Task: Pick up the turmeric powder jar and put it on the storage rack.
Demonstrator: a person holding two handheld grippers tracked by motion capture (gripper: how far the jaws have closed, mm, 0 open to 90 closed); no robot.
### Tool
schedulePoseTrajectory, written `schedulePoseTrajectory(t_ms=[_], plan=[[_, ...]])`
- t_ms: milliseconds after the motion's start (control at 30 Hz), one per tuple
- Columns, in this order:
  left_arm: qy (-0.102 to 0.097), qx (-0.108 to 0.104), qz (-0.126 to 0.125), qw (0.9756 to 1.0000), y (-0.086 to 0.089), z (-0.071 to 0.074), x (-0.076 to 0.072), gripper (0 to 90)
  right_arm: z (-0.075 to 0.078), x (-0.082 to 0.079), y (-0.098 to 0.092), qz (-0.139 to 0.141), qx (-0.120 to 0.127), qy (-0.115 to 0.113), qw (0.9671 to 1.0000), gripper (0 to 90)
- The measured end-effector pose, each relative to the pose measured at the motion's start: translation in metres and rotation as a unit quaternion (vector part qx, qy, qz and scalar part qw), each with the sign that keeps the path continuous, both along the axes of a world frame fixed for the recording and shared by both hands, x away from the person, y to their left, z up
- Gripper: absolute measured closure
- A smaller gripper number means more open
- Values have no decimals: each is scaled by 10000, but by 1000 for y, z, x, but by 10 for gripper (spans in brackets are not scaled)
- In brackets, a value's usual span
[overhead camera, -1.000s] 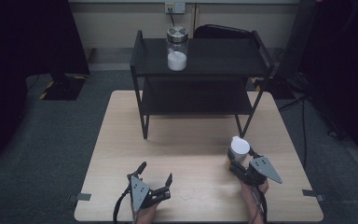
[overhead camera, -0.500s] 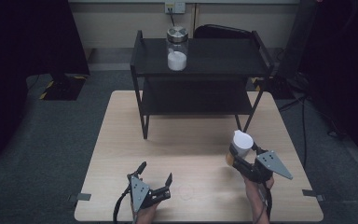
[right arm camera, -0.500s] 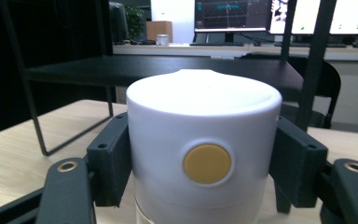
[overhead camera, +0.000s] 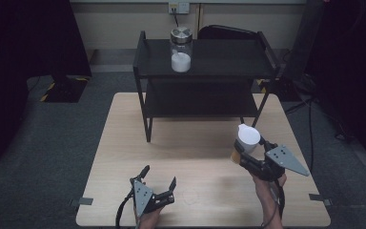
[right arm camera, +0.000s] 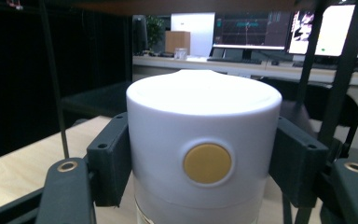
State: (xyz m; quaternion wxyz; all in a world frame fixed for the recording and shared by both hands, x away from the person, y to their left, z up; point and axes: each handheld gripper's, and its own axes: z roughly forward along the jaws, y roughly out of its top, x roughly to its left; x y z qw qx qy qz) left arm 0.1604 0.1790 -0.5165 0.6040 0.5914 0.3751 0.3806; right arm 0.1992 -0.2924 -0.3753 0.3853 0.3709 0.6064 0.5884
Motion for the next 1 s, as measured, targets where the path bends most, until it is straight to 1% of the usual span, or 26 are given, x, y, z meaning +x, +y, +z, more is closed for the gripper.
schedulePoseTrajectory(t_ms=[100,233,400,533,700,933,1000], plan=[[0,-1,-6,10000,0,0,0,1,12,3,-6,55,36,-47,10000,305],[0,-1,-31,10000,1,0,0,1,30,5,-8,80,-89,-132,9998,305],[3,-4,-28,10000,1,0,0,1,51,9,-13,196,-97,-212,9995,305],[20,-12,10,10000,0,0,0,1,68,13,-17,317,-183,-275,9989,305],[29,-20,34,10000,0,1,0,1,91,19,-21,394,-408,-322,9979,305],[27,-19,33,10000,-1,1,0,0,115,34,-32,677,-235,-389,9967,305],[21,-11,28,10000,0,1,0,1,125,40,-35,730,-236,-402,9962,305]])
